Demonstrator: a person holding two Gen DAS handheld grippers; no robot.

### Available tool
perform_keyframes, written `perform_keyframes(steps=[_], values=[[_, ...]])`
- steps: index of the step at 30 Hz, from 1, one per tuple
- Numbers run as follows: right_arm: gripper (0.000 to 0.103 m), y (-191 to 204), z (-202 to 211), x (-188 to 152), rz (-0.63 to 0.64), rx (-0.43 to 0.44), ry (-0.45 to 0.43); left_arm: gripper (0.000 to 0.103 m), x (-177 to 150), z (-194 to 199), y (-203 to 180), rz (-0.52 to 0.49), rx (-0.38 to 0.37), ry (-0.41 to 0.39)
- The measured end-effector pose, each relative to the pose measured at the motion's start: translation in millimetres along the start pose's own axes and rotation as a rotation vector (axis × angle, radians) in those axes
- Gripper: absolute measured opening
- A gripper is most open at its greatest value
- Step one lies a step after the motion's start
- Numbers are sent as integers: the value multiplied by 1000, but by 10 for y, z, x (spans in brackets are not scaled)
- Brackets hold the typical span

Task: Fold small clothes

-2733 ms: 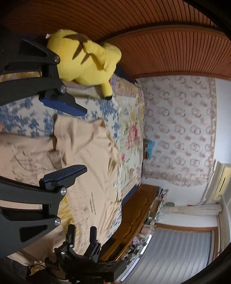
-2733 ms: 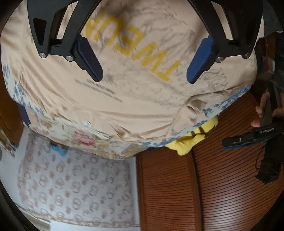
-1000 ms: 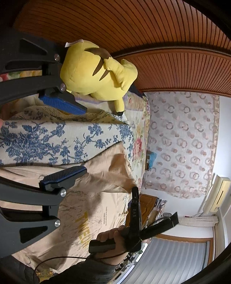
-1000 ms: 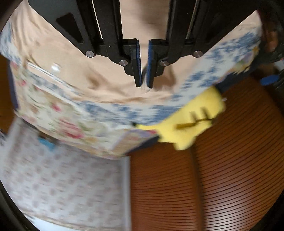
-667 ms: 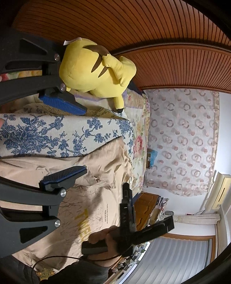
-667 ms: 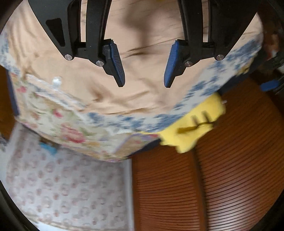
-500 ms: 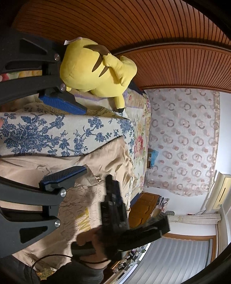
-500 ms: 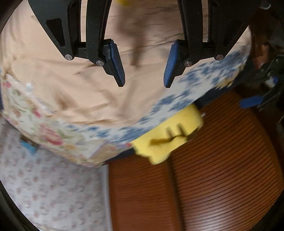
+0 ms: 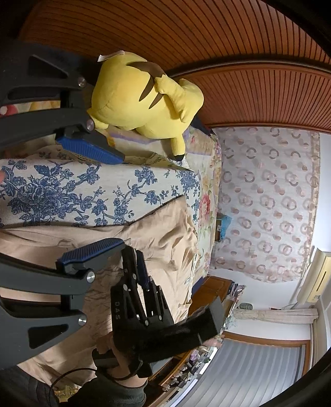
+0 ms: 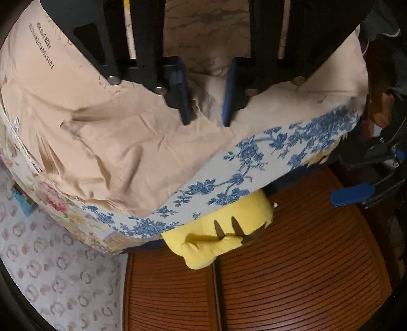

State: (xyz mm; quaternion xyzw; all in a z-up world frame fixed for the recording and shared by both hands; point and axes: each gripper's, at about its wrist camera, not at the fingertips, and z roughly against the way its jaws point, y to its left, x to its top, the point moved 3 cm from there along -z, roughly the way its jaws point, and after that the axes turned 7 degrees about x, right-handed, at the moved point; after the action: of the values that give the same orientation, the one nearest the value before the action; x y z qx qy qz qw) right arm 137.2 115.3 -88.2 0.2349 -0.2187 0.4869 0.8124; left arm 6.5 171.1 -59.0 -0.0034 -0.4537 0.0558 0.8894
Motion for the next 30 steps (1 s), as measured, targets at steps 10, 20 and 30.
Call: perform_keyframes(steps=[10,20,30], values=[[1,-30,364,-317,-21,-3,-88,59,-36,-48,-15,5,3,17],[19,-156,741,-573,-103,-51,-162,59,-42,-64,-69,1,1,13],[37,15,405,-145,-66,52,-146,60,-36,-47,-141,-9,-6,18]])
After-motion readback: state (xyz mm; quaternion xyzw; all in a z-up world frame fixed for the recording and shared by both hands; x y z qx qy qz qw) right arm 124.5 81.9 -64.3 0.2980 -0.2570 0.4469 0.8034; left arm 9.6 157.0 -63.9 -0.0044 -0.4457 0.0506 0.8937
